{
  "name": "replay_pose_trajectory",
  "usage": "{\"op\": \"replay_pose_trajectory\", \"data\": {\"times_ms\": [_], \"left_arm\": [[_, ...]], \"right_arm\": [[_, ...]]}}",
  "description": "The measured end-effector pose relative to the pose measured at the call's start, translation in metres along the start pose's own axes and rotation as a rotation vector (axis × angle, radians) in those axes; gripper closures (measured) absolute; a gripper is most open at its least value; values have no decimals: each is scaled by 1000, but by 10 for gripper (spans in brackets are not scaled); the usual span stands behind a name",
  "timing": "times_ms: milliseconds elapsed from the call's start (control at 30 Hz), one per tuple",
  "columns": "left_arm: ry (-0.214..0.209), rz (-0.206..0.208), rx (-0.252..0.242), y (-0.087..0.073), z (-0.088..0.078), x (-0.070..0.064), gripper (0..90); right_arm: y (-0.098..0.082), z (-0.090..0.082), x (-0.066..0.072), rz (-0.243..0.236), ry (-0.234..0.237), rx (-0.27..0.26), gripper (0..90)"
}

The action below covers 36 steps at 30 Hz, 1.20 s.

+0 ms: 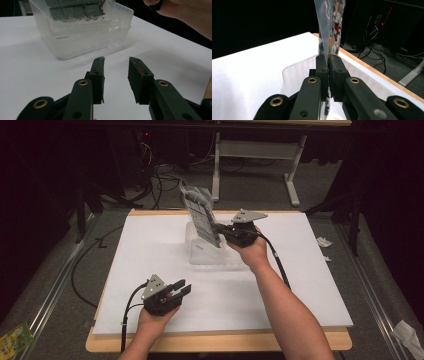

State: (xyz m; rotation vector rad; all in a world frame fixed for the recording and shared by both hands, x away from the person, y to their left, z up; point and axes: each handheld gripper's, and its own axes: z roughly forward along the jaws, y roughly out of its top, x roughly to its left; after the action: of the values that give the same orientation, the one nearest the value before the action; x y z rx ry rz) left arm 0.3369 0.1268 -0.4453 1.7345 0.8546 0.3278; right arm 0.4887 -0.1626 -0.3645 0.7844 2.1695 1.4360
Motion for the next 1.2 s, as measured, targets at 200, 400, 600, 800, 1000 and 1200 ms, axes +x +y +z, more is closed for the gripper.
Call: {"op": "replay_pose_trajectory", "data": {"times_ms": [200, 400, 600, 800, 1000, 1200], "left_arm": [[-7, 0, 8, 0, 1, -1, 663], [-10, -2, 12, 0, 1, -2, 663], [-14, -3, 15, -1, 2, -3, 663], [-18, -8, 10, -1, 1, -3, 663], [-22, -6, 11, -1, 0, -4, 663], [-23, -9, 11, 0, 0, -3, 663]], "right_arm": [[-13, -1, 0, 9, -7, 4, 875], [-25, -3, -2, 41, -8, -13, 873], [-31, -5, -3, 47, -8, -19, 874], [-36, -3, 0, 63, -4, -48, 874], [-40, -6, -2, 97, -25, -46, 877], [-44, -7, -3, 129, -39, -31, 891]]}}
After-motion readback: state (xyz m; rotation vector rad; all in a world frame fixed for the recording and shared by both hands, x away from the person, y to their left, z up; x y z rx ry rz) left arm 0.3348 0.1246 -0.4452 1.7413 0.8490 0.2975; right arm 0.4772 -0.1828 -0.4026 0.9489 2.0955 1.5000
